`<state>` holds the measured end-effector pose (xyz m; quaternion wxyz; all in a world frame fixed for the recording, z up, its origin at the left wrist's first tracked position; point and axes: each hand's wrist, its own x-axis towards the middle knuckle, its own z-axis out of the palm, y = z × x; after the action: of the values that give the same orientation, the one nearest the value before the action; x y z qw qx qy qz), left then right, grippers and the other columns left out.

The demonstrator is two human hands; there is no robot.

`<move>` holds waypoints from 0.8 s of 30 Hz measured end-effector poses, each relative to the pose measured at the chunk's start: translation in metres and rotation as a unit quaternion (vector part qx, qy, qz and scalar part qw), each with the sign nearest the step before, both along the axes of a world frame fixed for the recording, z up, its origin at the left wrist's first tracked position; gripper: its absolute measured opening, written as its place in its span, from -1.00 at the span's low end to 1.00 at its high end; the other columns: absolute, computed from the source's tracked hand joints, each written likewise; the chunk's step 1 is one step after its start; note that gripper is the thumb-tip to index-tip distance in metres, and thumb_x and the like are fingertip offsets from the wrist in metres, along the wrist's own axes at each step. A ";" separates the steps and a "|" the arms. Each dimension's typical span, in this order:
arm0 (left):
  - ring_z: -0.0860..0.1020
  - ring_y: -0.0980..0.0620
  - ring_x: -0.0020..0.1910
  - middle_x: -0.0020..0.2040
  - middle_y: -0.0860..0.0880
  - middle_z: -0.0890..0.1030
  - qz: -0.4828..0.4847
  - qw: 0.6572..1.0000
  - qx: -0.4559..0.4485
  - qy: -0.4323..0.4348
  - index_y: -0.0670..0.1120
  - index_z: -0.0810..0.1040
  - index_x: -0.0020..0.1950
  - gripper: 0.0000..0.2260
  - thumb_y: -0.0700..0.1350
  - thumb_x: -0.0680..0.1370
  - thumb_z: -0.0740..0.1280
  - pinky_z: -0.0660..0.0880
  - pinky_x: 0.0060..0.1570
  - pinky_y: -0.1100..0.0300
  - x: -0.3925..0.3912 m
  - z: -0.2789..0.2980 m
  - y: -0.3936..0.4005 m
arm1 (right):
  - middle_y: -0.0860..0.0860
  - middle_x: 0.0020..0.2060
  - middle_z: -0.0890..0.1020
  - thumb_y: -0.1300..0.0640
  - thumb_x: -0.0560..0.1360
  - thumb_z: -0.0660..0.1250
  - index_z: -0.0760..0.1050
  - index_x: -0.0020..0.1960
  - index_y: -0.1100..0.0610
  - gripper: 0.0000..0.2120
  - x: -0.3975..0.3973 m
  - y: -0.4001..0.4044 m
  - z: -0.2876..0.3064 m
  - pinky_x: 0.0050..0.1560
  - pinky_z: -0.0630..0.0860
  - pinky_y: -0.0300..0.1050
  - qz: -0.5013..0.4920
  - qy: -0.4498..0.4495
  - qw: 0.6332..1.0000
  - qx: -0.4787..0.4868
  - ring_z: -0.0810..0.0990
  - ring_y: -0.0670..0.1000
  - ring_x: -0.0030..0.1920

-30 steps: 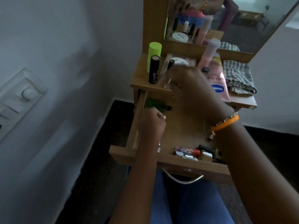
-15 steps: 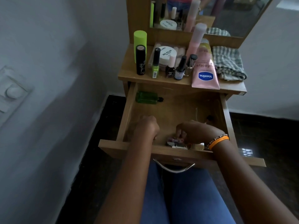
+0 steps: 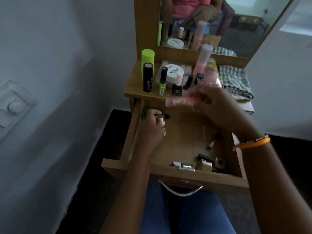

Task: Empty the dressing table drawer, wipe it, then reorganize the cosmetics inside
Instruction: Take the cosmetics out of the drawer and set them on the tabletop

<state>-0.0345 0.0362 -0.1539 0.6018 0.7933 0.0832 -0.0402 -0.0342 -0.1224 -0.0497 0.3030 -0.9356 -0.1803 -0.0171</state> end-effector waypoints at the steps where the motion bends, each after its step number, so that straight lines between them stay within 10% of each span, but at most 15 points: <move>1: 0.49 0.25 -0.25 -0.12 0.14 0.47 0.007 1.000 -0.018 -0.009 -0.05 0.38 0.21 -0.77 -0.26 0.59 0.19 0.43 -0.36 0.41 0.000 0.001 -0.001 | -0.17 -0.14 0.54 0.18 0.46 0.35 0.52 0.08 0.02 -0.79 0.008 0.001 0.011 -0.15 0.49 -0.43 -0.020 -0.035 0.999 0.025 0.55 -0.19 -0.13; 5: 0.56 0.10 -0.12 -0.04 0.13 0.46 0.007 0.996 -0.092 -0.016 -0.01 0.36 0.24 -0.77 -0.24 0.61 0.16 0.58 -0.20 0.15 -0.001 0.004 -0.003 | -0.09 -0.06 0.61 0.15 0.39 0.44 0.56 0.04 0.09 -0.77 0.050 0.013 0.043 -0.08 0.52 -0.36 -0.088 -0.143 0.984 0.055 0.59 -0.12 -0.07; 10: 0.57 0.10 -0.10 0.01 0.17 0.47 0.029 0.991 -0.111 -0.065 0.00 0.35 0.24 -0.72 -0.23 0.57 0.24 0.55 -0.35 0.31 0.002 0.007 -0.003 | -0.06 -0.05 0.55 0.24 0.40 0.40 0.57 0.08 0.16 -0.75 0.104 0.034 0.053 -0.10 0.38 -0.53 -0.074 -0.150 0.986 0.001 0.50 -0.11 -0.02; 14: 0.58 0.12 -0.04 0.02 0.16 0.52 0.066 0.990 -0.087 -0.092 -0.04 0.40 0.20 -0.71 -0.21 0.52 0.34 0.58 -0.21 0.25 0.004 0.006 -0.001 | 0.04 -0.04 0.63 0.33 0.35 0.38 0.56 0.04 0.18 -0.73 0.151 0.053 0.036 0.08 0.54 -0.06 -0.073 -0.132 0.989 -0.004 0.57 -0.01 -0.01; 17: 0.59 0.06 0.01 0.00 0.17 0.54 0.073 0.990 -0.070 -0.100 -0.02 0.43 0.13 -0.74 -0.20 0.48 0.38 0.57 0.00 0.05 0.002 0.007 0.000 | 0.13 -0.02 0.63 0.38 0.36 0.36 0.54 0.01 0.25 -0.77 0.167 0.068 0.023 -0.07 0.51 -0.19 -0.059 -0.098 0.993 -0.025 0.58 0.05 0.02; 24: 0.44 0.49 -0.08 -0.02 0.23 0.48 0.046 0.991 -0.052 -0.115 0.00 0.46 0.10 -0.75 -0.22 0.48 0.38 0.37 -0.13 0.61 0.002 0.006 -0.001 | 0.14 0.02 0.65 0.32 0.38 0.41 0.58 0.07 0.24 -0.74 0.176 0.077 0.016 0.02 0.50 -0.17 -0.044 -0.092 0.993 -0.056 0.60 0.07 0.06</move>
<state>-0.0328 0.0354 -0.1477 0.6486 0.7559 0.0478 0.0745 0.1417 -0.0456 -0.0341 0.2309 -0.9526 -0.1666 -0.1069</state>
